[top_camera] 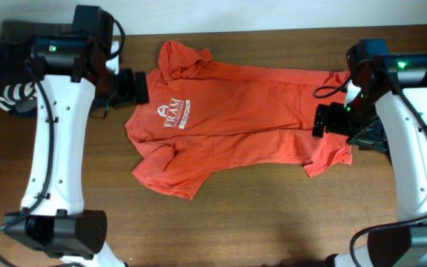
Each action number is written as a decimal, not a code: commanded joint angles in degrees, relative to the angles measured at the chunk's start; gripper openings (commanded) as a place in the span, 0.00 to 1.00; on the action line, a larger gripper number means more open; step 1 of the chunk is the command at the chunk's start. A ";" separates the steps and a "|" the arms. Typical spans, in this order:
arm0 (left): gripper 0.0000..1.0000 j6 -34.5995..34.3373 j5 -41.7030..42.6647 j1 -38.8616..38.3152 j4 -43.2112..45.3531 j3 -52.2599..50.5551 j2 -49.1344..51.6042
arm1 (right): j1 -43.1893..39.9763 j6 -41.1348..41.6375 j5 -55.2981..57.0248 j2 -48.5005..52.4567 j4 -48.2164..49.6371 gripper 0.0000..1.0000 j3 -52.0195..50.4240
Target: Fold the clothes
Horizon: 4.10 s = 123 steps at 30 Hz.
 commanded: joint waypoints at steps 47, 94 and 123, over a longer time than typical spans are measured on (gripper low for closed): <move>0.92 12.37 14.67 4.02 46.73 -59.84 -0.74 | -6.16 6.01 -2.91 -13.86 0.63 0.99 -13.73; 0.01 10.67 17.70 3.98 47.54 -59.84 -0.37 | -16.24 18.16 -13.33 -11.26 45.00 0.60 -50.36; 0.01 10.36 17.90 3.98 48.52 -59.84 -0.37 | -16.24 20.76 -13.94 3.39 53.86 0.60 -50.29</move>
